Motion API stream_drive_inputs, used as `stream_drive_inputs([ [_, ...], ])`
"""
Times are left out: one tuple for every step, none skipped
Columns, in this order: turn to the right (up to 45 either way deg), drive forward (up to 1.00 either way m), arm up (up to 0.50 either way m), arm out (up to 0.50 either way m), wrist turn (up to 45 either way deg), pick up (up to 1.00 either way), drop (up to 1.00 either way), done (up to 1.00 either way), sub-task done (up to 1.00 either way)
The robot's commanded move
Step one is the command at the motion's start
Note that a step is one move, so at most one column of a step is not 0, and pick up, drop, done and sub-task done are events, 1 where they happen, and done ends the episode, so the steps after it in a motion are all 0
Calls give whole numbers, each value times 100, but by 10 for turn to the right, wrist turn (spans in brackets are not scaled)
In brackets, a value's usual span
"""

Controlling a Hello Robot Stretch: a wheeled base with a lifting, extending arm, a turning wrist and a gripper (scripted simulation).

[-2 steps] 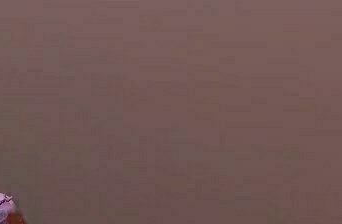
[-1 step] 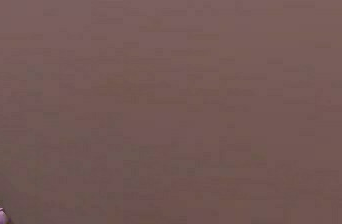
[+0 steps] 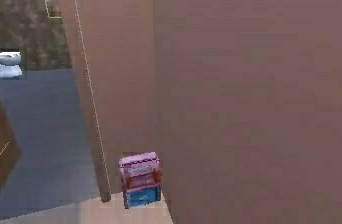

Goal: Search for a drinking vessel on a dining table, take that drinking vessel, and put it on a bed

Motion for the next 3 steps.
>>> stream_drive_inputs([
  [-450,0,0,0,0,0,0,0,0],
  [-450,0,0,0,0,0,0,0,0],
  [-150,0,0,0,0,0,0,0,0],
])
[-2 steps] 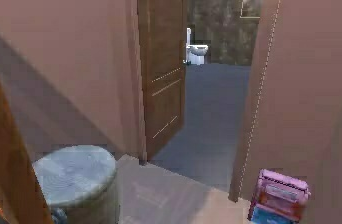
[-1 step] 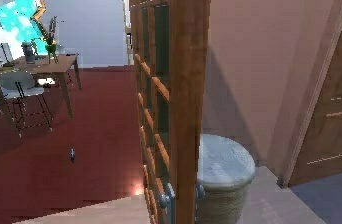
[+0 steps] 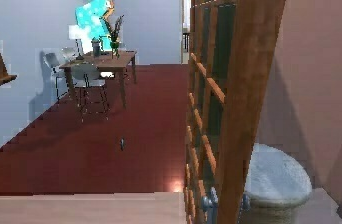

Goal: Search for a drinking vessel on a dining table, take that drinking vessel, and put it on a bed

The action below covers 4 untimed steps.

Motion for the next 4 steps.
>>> stream_drive_inputs([
  [0,5,0,0,0,0,0,0,0],
  [450,0,0,0,0,0,0,0,0],
  [300,0,0,0,0,0,0,0,0],
  [0,45,0,0,0,0,0,0,0],
])
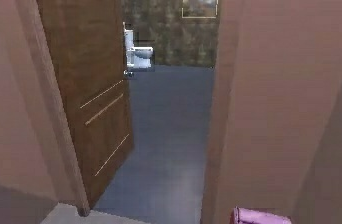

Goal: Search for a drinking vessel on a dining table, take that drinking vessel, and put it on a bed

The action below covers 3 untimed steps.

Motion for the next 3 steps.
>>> stream_drive_inputs([
  [-60,0,0,0,0,0,0,0,0],
  [0,80,0,0,0,0,0,0,0],
  [90,0,0,0,0,0,0,0,0],
])
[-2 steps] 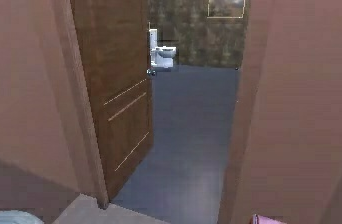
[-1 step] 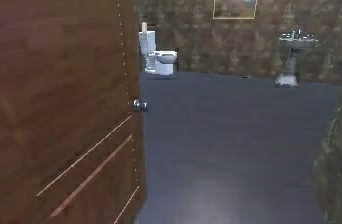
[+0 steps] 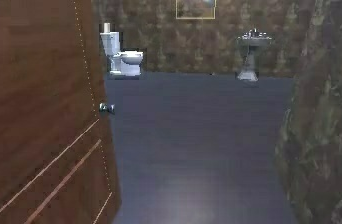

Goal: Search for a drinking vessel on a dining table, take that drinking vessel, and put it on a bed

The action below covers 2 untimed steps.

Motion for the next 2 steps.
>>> stream_drive_inputs([
  [0,40,0,0,0,0,0,0,0],
  [240,0,0,0,0,0,0,0,0],
])
